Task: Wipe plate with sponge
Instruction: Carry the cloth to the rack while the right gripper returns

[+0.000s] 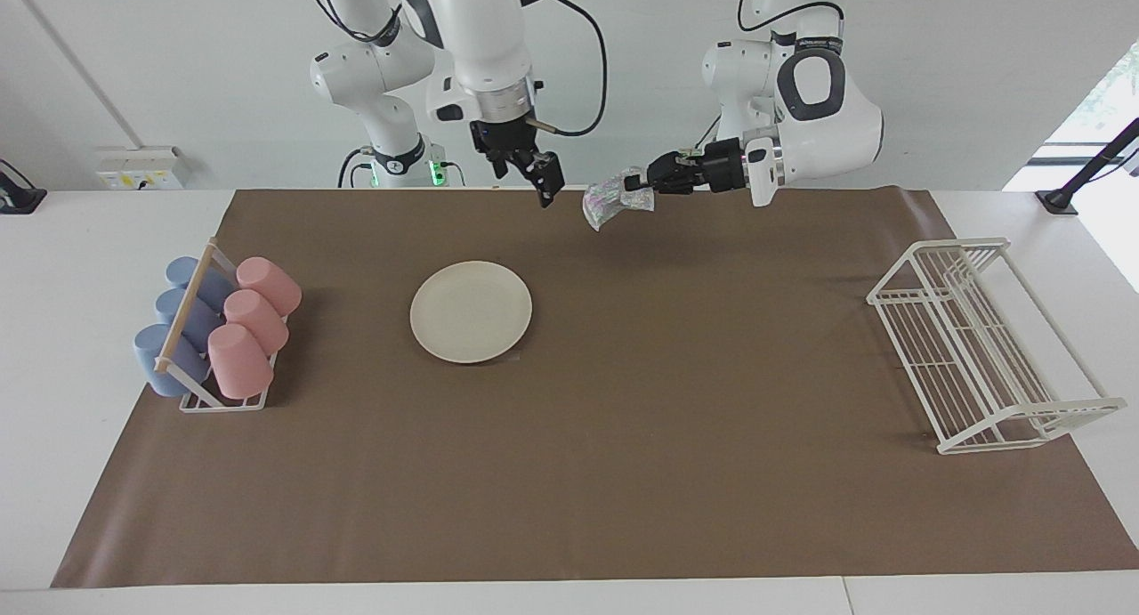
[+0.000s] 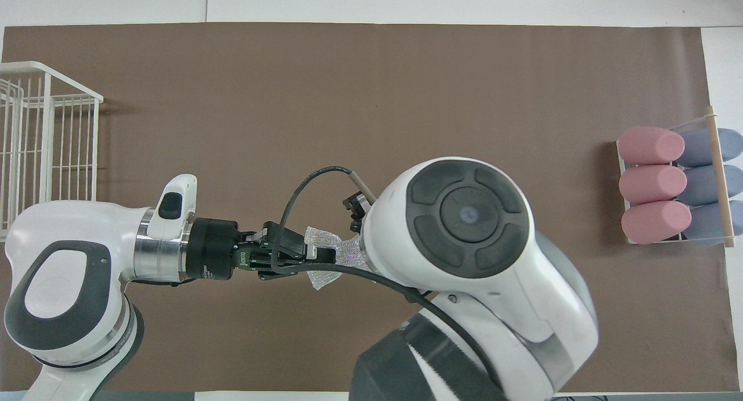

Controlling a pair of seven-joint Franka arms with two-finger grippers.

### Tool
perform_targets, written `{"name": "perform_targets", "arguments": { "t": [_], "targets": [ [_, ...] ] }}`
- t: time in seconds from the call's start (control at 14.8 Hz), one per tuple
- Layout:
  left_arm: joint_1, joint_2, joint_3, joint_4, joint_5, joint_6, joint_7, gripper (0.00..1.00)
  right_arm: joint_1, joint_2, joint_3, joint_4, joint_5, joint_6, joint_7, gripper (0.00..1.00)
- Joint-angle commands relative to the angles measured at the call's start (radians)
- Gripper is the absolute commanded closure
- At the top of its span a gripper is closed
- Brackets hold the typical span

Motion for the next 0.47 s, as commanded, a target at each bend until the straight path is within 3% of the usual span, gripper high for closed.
{"name": "perform_targets", "arguments": {
  "t": [0.0,0.41],
  "targets": [
    [0.085,-0.015,-0.004,0.02,0.169,-0.006,-0.054,1.0,-0.113,-0.03,0.011,-0.033,-0.01,-0.018,-0.248,0.0],
    [0.167,0.003,-0.002,0.091,0.537,-0.003,-0.188,1.0,-0.368,-0.027,0.011,-0.036,-0.01,-0.061,-0.805,0.0]
  ]
}}
